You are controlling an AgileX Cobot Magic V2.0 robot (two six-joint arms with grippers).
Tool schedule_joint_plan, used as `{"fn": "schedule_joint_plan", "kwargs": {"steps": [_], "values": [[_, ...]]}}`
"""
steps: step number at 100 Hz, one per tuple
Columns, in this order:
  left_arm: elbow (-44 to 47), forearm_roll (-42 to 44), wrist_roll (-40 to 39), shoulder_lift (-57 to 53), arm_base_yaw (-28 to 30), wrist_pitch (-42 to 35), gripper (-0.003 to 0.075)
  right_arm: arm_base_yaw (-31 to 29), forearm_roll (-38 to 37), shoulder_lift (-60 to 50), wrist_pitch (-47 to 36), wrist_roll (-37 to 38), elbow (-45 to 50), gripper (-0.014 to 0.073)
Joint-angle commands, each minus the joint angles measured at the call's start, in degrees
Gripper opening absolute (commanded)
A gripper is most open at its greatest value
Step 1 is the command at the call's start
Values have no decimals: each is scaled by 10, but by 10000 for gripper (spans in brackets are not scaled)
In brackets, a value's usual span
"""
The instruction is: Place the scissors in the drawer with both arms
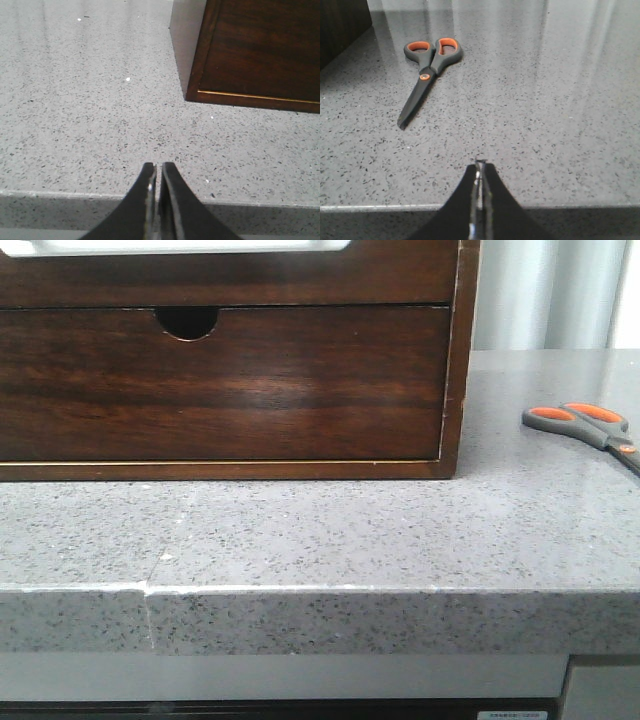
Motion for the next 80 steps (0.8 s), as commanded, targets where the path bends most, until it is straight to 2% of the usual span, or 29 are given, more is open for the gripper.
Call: {"fn": "schedule_joint_plan", "kwargs": {"steps": [1, 13, 19, 24, 34, 48, 60, 70, 80], "values": [[12, 13, -6, -19, 1, -42, -20, -2, -16, -15, -25, -3, 18, -46], [12, 19, -3, -19, 1, -84, -20, -2, -19, -15, -105, -3, 18, -46], [12, 11, -3, -19, 1, -109, -20, -2, 9, -15, -171, -3, 18, -46], [12, -22, -3, -19, 1, -121, -20, -2, 55, -15, -217, -1, 18, -46], [12, -154, -3, -19, 1, -132, -20, -2, 162, -15, -277, 2, 18, -46], [12, -284, -3, -19, 1, -166, -20, -2, 211, -15, -259, 2, 18, -46], [11, -389, -3, -19, 1, -169, -20, -2, 288, -15, -255, 2, 10, -46], [-6, -393, 1, -19, -3, -154, -20, -2, 291, -15, -230, 2, -22, -46], [-45, -355, 15, -5, -3, -109, -20, -2, 278, -3, -164, 1, -73, -46]]}}
